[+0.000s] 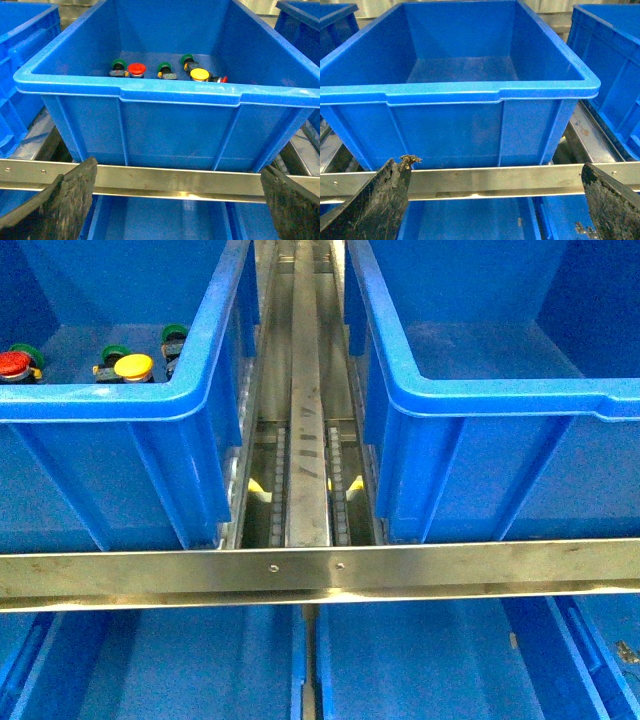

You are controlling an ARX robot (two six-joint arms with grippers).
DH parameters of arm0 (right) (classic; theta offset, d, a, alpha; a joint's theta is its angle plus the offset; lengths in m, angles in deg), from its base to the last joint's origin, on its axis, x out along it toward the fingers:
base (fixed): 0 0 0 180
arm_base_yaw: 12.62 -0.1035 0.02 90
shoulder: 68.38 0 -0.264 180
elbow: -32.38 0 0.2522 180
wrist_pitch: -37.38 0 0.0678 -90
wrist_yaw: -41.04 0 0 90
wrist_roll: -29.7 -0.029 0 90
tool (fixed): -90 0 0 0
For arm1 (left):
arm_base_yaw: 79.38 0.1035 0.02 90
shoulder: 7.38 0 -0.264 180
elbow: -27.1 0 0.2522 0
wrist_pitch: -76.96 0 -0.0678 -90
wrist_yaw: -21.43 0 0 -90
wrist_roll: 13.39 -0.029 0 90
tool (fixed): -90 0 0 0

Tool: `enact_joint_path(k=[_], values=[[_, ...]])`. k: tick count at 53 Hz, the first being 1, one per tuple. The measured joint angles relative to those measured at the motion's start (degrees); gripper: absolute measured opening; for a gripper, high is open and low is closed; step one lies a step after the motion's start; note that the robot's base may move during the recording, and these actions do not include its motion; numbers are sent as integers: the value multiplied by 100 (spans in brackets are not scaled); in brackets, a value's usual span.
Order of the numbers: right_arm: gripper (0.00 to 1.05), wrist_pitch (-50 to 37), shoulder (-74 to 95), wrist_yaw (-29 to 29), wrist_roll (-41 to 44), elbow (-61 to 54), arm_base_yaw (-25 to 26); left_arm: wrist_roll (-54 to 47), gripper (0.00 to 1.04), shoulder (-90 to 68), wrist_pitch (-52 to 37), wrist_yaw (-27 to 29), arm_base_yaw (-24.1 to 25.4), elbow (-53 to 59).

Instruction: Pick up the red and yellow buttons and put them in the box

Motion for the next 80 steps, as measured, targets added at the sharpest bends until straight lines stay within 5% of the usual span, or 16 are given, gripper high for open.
enact_joint_path(k=[80], values=[[99,0,0,0,2,0,0,0,97,0,0,-2,0,0]])
